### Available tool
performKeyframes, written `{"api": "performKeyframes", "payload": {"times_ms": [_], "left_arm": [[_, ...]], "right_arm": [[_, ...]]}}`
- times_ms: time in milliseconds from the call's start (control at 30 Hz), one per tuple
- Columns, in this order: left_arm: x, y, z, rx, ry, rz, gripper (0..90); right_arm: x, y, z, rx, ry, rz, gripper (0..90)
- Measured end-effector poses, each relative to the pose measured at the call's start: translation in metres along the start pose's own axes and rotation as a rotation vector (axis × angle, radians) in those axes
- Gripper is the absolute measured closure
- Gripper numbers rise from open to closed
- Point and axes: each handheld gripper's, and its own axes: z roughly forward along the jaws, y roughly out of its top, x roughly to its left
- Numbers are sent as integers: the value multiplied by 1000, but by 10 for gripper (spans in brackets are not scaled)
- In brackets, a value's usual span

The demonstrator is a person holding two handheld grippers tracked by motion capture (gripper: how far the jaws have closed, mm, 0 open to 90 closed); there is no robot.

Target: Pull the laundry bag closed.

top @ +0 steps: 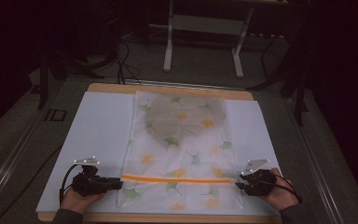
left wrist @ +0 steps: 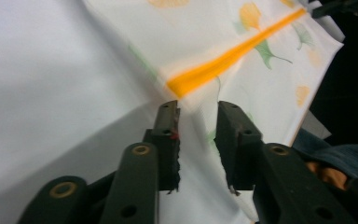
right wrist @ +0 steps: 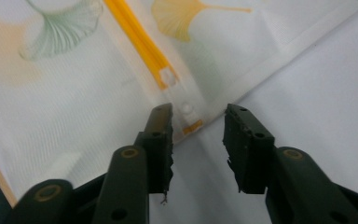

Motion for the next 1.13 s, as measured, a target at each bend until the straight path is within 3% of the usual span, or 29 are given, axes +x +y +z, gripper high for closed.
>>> {"api": "performKeyframes", "payload": {"times_ms": [133, 267, 500, 800, 1000, 1133], "left_arm": [[-2, 1, -5, -11, 38, 23, 668], [-4, 1, -6, -22, 119, 42, 616], [-5, 2, -7, -55, 176, 73, 584], [-9, 3, -9, -135, 386, 160, 564], [-6, 3, -8, -185, 471, 169, 533], [-2, 4, -4, -177, 523, 166, 509]], "right_arm": [[-3, -3, 1, -46, 19, 42, 576], [-4, 0, 4, -73, 32, 69, 563], [-9, 1, 7, -134, 28, 144, 541], [-19, -4, 13, -300, -16, 337, 542], [-19, -6, 23, -300, -49, 356, 546], [-22, -10, 25, -309, -73, 386, 527]]}}
